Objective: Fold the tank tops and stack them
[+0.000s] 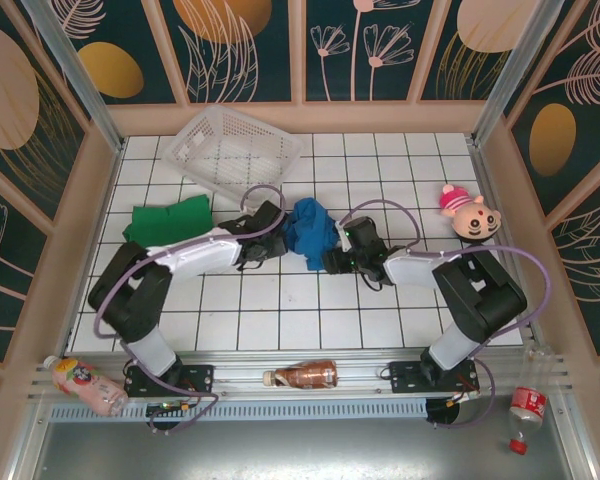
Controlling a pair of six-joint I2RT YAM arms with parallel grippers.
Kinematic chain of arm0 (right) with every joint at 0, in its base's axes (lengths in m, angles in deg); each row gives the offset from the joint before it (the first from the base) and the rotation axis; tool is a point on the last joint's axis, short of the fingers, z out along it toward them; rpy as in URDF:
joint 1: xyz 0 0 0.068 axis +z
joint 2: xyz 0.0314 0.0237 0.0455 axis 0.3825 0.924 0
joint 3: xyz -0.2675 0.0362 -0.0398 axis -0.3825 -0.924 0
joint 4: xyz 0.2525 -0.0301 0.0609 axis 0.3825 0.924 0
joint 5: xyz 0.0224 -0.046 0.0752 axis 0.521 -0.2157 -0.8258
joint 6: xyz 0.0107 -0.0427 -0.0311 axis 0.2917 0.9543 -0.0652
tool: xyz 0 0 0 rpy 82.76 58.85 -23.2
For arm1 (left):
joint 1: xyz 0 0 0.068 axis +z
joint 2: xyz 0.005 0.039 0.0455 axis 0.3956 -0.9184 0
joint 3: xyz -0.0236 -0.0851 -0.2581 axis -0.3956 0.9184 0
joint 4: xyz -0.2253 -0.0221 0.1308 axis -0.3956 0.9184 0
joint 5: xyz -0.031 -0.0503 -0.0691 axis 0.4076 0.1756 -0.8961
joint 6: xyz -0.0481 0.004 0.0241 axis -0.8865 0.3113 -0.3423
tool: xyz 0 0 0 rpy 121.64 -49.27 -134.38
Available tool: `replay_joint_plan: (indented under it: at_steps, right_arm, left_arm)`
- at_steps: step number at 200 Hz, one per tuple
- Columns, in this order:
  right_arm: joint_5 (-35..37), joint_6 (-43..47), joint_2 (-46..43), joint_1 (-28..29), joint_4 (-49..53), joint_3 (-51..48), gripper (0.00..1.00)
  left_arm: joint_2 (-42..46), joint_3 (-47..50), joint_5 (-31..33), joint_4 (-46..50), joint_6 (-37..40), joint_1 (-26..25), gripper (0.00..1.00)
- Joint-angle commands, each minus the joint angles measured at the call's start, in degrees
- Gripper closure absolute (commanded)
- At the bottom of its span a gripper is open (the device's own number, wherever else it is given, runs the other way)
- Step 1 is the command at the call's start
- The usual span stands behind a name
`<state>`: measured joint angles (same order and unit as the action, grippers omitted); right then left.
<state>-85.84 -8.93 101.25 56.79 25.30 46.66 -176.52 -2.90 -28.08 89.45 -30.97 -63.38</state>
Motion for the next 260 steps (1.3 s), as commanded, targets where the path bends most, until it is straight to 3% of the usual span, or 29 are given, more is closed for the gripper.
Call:
replay_joint_plan:
  at_steps: [1,34,64,101,140,187,210,234,260]
  right_arm:
    - [1.83,1.52,0.59,0.48,-0.12,1.24,0.50]
    - [0.47,-0.39,-1.24,0.05,0.90,0.08,0.76]
    - [-2.87,-3.04,-5.26,-0.24,1.86,-1.41,1.00]
    - [-7.09,-6.88,-14.75,-2.61,5.18,-2.87,1.00]
    - [-12.21,-10.69,-30.11,-10.69,10.55,1.04,1.00]
    - [-13.67,-11.82,-42.85,-22.55,14.68,10.57,1.00]
    - [-11.71,-9.90,-45.21,-26.48,15.83,16.61,1.00]
    - [-9.08,-6.61,-47.82,-27.53,16.20,21.16,1.00]
    - [-10.68,-5.70,-51.82,-27.51,15.29,21.23,1.00]
  left_arm:
    - [-4.05,-2.70,2.77,-5.11,2.46,0.18,0.49]
    - [-8.33,-5.78,4.37,-6.64,4.58,0.82,0.50]
    - [-10.90,-5.52,3.05,-10.37,4.05,2.01,0.62]
    - [-13.52,-10.67,-0.60,-9.39,6.97,2.55,1.00]
    - [-7.53,-22.82,1.22,5.84,10.57,2.56,1.00]
    - [-6.29,-55.63,8.99,34.39,16.43,2.96,1.00]
    - [-7.79,-68.28,12.50,42.27,17.61,3.02,1.00]
    - [-6.74,-73.04,15.76,45.95,18.10,3.54,1.00]
    - [-3.44,-68.87,17.38,46.66,16.48,5.73,1.00]
